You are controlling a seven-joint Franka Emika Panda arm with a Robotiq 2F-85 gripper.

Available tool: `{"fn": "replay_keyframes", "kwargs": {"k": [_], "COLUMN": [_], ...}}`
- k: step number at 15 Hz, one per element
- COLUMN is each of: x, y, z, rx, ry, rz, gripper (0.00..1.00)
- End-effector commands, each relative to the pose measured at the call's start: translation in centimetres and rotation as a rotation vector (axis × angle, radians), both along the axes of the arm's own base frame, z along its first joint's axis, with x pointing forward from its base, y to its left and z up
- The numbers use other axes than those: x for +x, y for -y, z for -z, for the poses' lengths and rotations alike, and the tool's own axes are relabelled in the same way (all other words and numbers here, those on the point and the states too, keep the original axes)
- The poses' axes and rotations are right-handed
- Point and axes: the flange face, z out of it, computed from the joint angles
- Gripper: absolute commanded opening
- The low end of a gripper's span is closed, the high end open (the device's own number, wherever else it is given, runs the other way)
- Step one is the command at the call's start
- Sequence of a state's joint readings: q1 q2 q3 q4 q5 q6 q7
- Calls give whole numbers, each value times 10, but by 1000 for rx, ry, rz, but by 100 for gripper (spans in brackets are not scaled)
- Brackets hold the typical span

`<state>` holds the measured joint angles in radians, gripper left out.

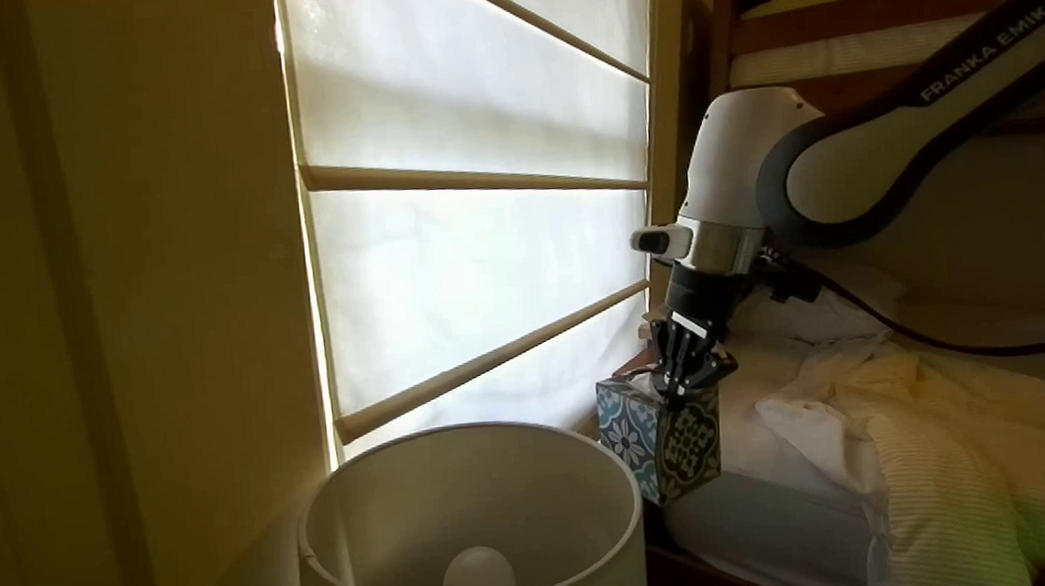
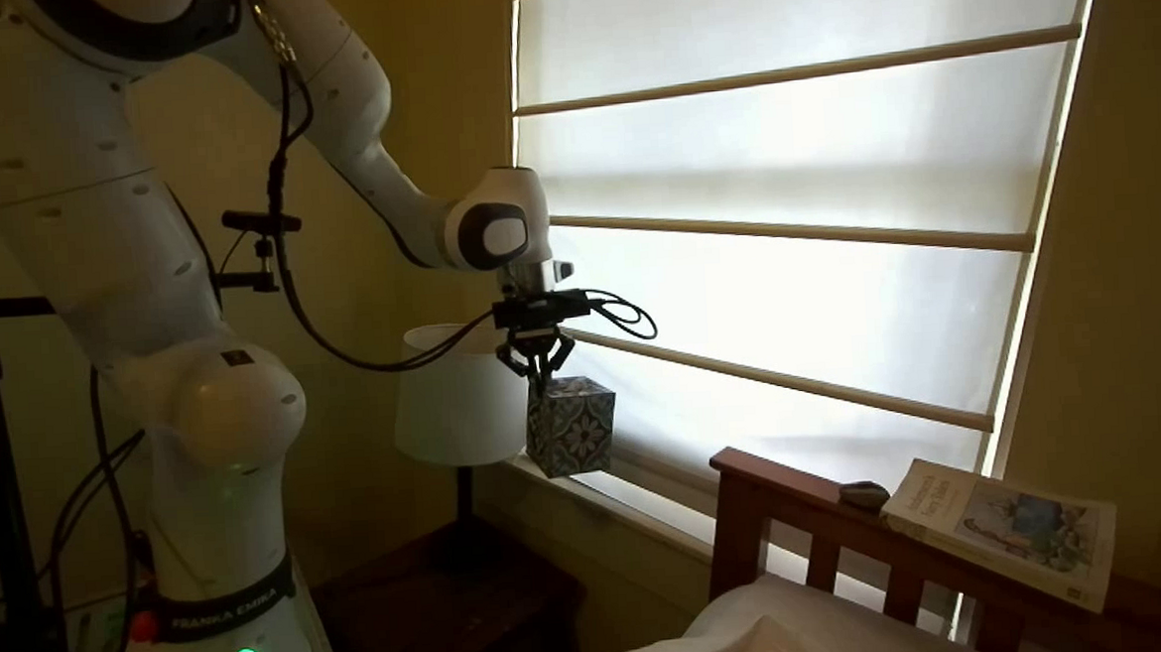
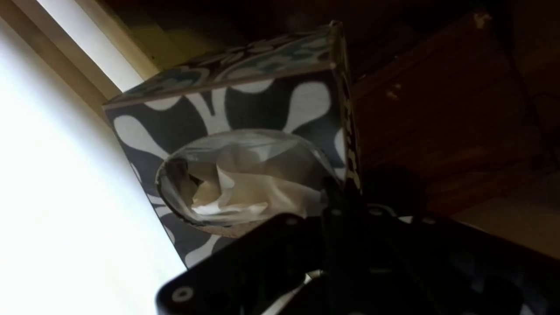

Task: Put the tissue dispenser on the table on the left

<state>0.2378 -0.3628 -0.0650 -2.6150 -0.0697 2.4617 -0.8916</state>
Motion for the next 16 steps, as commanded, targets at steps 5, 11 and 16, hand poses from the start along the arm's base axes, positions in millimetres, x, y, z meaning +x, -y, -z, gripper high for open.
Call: {"fn": "replay_keyframes", "kwargs": {"k": [5,11,16], "x": [6,16,46], "y": [-69,-133,-156], "z": [-4,-1,14], "rx": [-6,19,8], "ry": [-62,-171,-254], "rz": [-28,28,125], "gripper": [1,1,1]}}
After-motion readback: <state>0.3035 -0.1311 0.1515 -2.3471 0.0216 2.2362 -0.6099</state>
